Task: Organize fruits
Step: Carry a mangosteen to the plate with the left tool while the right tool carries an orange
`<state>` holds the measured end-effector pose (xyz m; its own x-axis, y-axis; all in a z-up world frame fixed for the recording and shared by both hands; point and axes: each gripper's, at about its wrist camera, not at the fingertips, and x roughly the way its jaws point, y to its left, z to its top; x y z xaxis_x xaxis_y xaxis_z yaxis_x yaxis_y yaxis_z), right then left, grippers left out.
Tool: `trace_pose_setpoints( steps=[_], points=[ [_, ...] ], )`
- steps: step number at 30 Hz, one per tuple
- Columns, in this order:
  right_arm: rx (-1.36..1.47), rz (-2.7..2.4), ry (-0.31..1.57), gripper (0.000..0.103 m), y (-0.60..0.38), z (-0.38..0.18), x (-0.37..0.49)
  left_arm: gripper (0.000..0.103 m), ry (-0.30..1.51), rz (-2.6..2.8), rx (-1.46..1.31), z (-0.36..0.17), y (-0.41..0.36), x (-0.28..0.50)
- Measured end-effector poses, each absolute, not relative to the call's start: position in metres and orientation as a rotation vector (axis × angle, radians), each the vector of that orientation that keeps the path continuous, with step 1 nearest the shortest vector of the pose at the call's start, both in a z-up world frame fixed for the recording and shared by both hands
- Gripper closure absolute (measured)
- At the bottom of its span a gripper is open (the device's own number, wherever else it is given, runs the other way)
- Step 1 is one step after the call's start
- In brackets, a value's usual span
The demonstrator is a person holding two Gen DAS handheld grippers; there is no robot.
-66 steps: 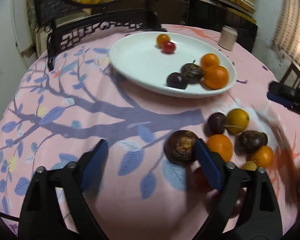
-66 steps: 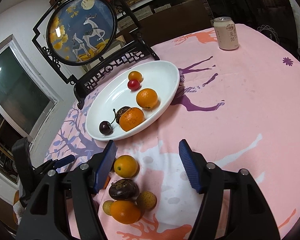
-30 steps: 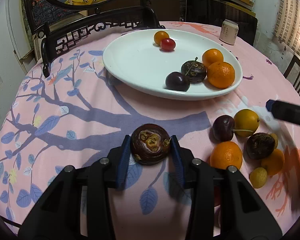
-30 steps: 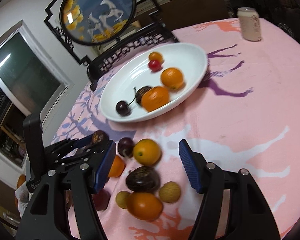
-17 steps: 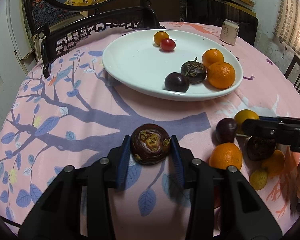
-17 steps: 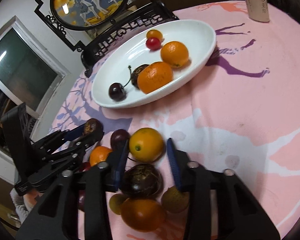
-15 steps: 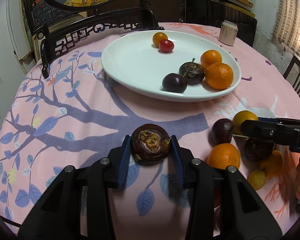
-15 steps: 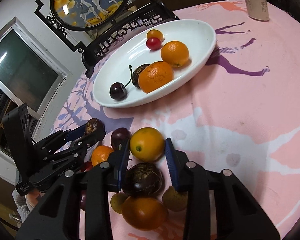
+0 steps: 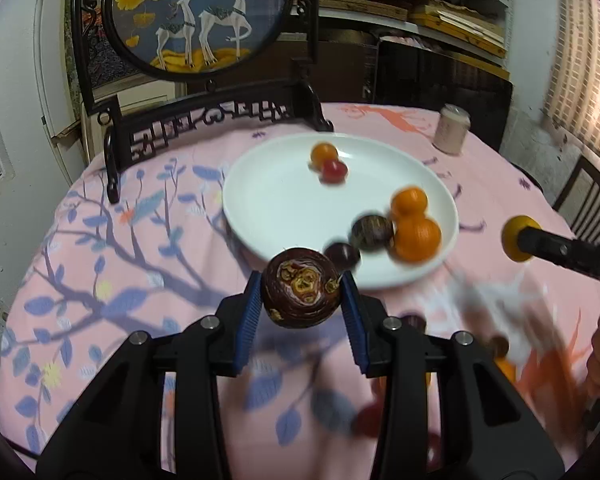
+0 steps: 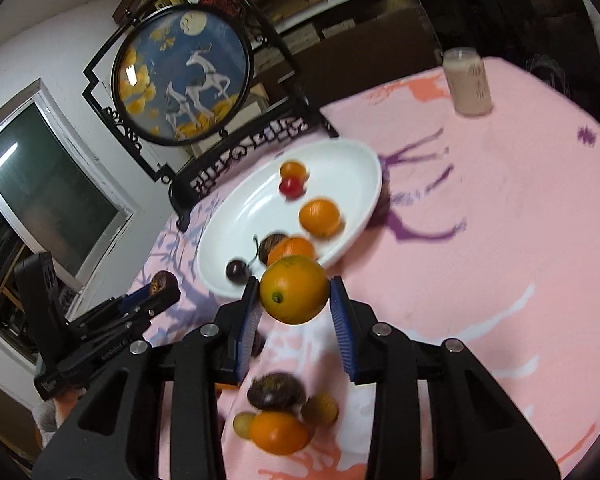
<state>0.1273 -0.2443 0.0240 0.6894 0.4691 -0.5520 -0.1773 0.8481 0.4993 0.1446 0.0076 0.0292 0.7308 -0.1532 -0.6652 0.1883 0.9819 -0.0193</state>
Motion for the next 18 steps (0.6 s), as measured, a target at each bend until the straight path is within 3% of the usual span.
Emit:
trace_pose_setpoints(
  steps=[7, 15, 16, 17, 18],
  points=[
    [0.341, 0.321, 0.696, 0.067, -0.231, 0.052, 0.178, 0.063, 0.725, -0.135, 0.047, 0.04, -0.003, 0.199],
    [0.247, 0.249, 0.73, 0.066, -0.201, 0.025, 0.245, 0.062, 0.795, -0.093, 0.007, 0.011, -0.002, 0.246],
    [0.243, 0.254, 0.74, 0.066, -0.198, 0.022, 0.249, 0.059, 0.793, -0.09, 0.006, 0.01, -0.002, 0.247],
    [0.234, 0.258, 0.757, 0.063, -0.196, 0.017, 0.253, 0.044, 0.788, -0.087, 0.005, 0.009, -0.001, 0.247],
    [0.231, 0.259, 0.759, 0.056, -0.196, 0.016, 0.253, 0.037, 0.778, -0.083, 0.003, 0.01, 0.0, 0.246]
  ],
)
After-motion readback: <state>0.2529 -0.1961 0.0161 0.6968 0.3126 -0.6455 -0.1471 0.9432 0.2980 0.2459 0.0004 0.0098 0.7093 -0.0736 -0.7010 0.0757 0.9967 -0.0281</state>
